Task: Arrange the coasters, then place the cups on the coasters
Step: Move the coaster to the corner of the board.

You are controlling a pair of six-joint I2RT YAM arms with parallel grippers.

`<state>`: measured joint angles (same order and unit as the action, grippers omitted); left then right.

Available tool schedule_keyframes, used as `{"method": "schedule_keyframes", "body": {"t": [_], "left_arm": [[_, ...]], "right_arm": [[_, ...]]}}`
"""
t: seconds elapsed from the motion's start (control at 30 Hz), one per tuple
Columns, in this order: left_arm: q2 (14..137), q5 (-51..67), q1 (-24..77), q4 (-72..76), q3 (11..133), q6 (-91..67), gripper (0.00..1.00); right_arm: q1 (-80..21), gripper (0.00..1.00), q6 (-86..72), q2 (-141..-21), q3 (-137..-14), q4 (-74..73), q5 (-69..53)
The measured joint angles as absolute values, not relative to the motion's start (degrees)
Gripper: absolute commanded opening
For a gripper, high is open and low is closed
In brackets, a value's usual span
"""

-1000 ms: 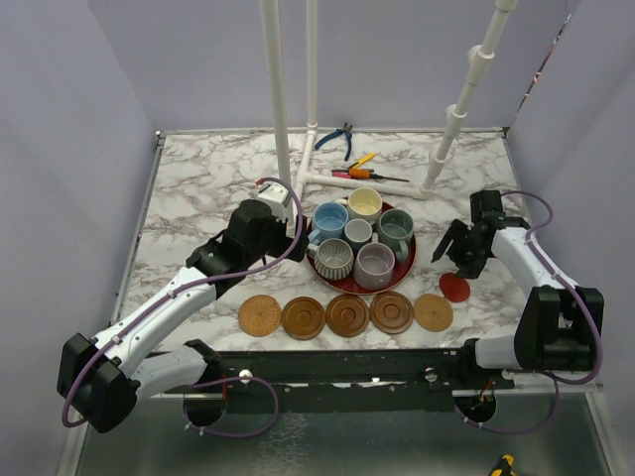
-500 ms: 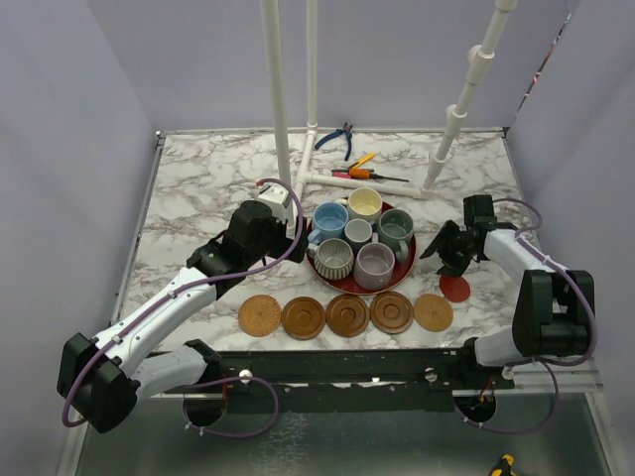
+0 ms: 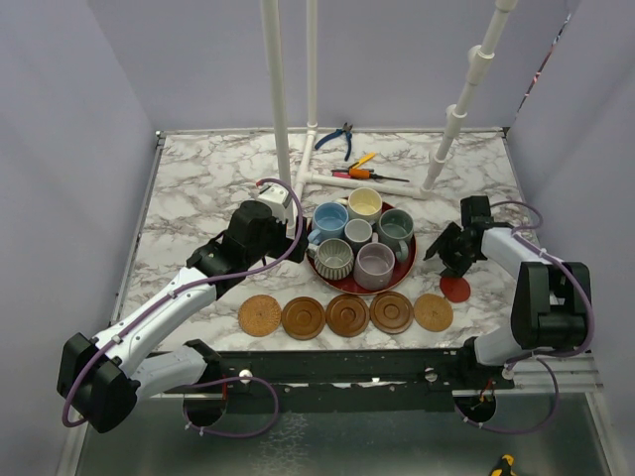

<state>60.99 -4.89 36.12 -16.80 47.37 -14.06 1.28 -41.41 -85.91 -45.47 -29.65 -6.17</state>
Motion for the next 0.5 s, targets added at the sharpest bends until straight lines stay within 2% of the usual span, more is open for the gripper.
{"method": "schedule_keyframes", "body": {"t": [0.5], "left_arm": [[60.90, -4.89, 36.12, -16.78, 47.37, -14.06, 0.99]], "right_arm": [[1.28, 0.64, -43.13, -80.60, -42.98, -35.29, 4.75]]}}
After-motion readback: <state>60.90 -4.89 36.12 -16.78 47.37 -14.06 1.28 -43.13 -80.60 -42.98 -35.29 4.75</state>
